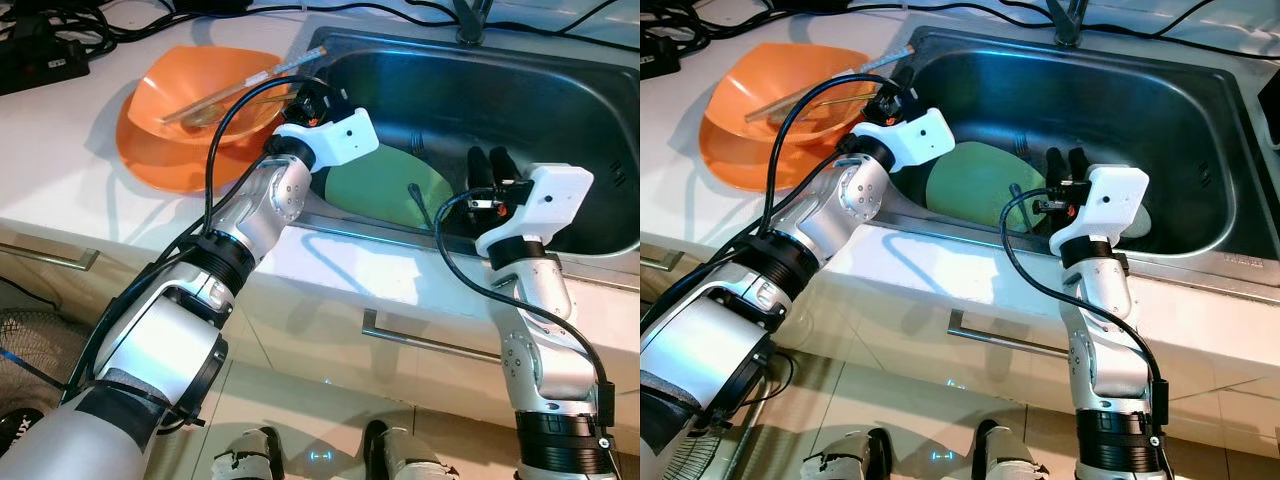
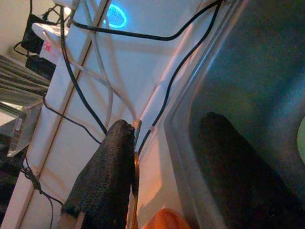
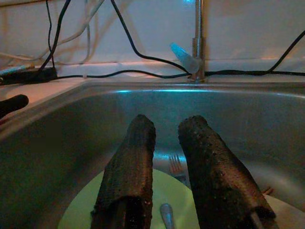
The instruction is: Kitchen organization
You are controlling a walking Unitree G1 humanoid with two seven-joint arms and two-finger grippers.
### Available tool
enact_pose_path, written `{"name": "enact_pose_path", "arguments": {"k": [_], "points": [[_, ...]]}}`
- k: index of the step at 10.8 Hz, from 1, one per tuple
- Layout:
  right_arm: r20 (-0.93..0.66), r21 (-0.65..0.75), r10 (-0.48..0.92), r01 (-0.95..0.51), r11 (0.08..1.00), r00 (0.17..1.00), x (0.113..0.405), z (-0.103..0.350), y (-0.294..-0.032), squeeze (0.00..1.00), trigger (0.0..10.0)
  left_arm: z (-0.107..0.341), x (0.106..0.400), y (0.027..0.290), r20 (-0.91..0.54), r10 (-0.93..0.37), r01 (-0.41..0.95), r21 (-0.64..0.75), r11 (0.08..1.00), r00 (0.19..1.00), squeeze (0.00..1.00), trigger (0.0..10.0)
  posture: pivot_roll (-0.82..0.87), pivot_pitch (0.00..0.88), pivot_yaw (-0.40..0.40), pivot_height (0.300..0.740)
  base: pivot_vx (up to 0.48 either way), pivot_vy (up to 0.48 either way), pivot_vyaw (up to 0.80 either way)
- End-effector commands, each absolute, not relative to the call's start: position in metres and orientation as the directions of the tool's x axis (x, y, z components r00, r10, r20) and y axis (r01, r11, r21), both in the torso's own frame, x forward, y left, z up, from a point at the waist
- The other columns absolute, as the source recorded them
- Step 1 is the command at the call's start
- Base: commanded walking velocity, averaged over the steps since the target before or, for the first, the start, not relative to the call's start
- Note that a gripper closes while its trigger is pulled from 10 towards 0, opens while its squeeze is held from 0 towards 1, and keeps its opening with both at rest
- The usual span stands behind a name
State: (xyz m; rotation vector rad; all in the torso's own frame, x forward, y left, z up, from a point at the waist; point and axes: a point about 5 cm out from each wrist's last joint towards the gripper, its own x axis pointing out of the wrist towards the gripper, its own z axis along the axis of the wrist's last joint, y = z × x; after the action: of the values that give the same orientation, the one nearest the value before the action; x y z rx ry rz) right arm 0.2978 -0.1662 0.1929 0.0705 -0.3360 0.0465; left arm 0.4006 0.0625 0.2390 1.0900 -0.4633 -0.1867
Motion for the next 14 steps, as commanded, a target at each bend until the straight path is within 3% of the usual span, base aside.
{"name": "enact_pose_path", "arguments": {"k": [1,8,9,14], "points": [[0.330,0.070,0.016,-0.041,0.997,0.944,0.298,0.195,-0.169,0.00,10.0,0.249,0.401,0.061,0.306,-0.366,-0.112,0.878,0.465,0.879,0.00,10.0,-0.01,0.211,0.010,0.740,0.000,0.000,0.00],[0.326,0.073,0.016,-0.041,0.996,0.945,0.299,0.194,-0.170,0.00,10.0,0.254,0.404,0.071,0.330,-0.310,-0.153,0.864,0.479,0.892,0.00,10.0,-0.01,0.213,0.004,0.740,0.000,0.000,0.00],[0.324,0.072,0.016,-0.041,0.997,0.946,0.299,0.193,-0.170,0.00,10.0,0.253,0.405,0.071,0.329,-0.307,-0.152,0.863,0.481,0.893,0.00,0.0,-0.01,0.213,0.004,0.740,0.000,0.000,0.00],[0.317,0.074,0.016,-0.042,0.996,0.948,0.300,0.191,-0.170,0.00,10.0,0.255,0.405,0.071,0.330,-0.309,-0.154,0.864,0.479,0.892,0.00,0.0,-0.01,0.206,0.003,0.740,0.000,0.000,0.00]]}}
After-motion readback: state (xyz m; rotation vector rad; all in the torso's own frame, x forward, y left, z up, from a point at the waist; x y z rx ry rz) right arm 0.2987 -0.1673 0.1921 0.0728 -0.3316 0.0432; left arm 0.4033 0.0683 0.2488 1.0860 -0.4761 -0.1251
